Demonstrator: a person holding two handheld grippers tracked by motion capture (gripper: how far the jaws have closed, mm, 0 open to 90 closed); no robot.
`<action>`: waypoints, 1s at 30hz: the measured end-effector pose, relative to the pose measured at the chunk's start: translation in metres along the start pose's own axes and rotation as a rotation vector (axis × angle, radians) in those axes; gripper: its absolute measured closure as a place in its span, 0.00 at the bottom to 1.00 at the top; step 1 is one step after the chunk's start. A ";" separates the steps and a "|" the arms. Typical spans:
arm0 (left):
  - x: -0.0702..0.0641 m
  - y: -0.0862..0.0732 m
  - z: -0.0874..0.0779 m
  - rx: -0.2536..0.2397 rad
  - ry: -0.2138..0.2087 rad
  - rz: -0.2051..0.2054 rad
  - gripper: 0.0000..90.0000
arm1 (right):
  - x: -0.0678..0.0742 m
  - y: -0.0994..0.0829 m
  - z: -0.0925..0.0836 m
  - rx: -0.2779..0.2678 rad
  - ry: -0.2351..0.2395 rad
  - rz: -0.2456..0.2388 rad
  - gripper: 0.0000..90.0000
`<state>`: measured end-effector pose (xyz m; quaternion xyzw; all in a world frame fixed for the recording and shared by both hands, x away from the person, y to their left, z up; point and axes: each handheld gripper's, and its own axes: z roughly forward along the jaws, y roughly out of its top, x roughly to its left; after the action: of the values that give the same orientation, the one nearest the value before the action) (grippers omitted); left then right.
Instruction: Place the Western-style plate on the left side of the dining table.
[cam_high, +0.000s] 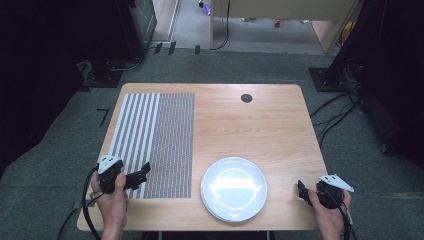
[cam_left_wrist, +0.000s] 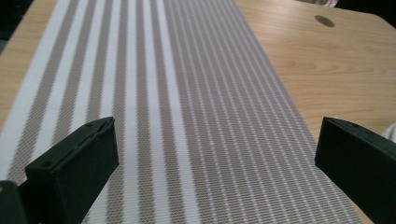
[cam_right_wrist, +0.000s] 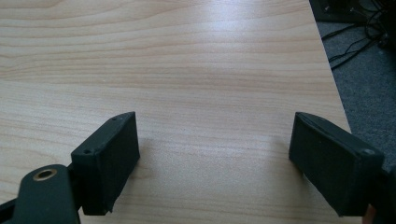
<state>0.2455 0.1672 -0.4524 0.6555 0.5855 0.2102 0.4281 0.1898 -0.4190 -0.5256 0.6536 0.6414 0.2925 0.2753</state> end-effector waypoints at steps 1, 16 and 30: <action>-0.004 0.000 0.002 -0.002 -0.006 0.008 0.00 | 0.000 0.000 0.000 0.000 0.000 0.000 0.18; -0.040 -0.011 0.018 0.044 -0.134 0.046 0.00 | 0.000 0.001 0.000 0.004 -0.003 0.004 0.15; -0.061 -0.016 0.027 0.127 -0.209 0.043 0.22 | 0.006 0.002 0.001 -0.002 -0.031 0.051 0.19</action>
<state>0.2435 0.1004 -0.4666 0.7120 0.5359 0.1123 0.4396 0.1919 -0.4132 -0.5240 0.6740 0.6199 0.2899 0.2780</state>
